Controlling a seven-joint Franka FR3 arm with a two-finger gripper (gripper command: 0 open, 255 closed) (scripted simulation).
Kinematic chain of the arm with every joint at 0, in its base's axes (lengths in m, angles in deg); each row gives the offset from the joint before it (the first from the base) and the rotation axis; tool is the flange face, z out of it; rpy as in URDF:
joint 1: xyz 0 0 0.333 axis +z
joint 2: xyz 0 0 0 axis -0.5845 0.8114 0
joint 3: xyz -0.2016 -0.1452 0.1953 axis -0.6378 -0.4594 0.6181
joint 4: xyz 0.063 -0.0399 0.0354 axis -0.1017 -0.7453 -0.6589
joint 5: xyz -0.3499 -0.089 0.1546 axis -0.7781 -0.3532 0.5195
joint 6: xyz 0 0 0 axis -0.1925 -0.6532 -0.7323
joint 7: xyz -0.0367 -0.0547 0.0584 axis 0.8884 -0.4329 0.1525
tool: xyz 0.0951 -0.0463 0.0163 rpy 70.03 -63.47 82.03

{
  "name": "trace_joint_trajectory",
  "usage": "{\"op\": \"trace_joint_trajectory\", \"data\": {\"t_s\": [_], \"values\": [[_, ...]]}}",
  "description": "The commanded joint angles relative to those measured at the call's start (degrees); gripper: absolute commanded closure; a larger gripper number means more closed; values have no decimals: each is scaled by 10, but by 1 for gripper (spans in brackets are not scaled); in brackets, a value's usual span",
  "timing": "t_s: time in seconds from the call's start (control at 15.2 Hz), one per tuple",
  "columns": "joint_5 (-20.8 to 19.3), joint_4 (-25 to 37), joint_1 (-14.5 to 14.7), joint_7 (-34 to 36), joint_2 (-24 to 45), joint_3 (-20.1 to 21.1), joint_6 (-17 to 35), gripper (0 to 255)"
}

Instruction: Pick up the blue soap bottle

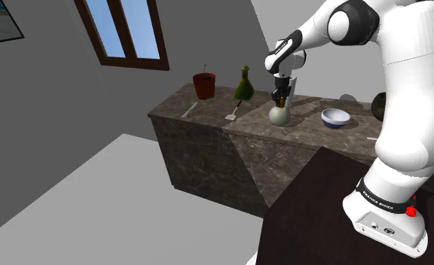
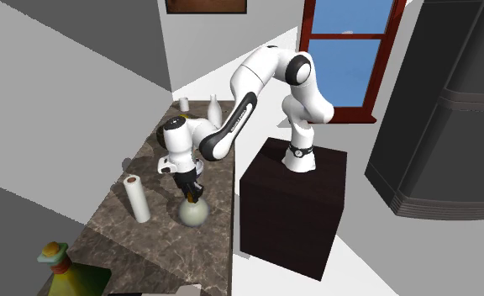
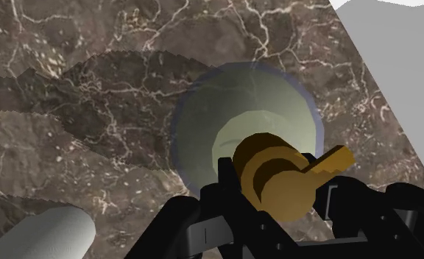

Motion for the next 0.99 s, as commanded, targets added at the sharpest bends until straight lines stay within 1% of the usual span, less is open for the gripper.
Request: {"op": "trace_joint_trajectory", "data": {"t_s": [0.0, 0.2, 0.92], "values": [[0, 0, 0, 0, 0, 0, 0, 255], [0, -1, 0, 0, 0, 0, 0, 255], [-13, 19, 6, 5, -47, -8, -65, 255]]}}
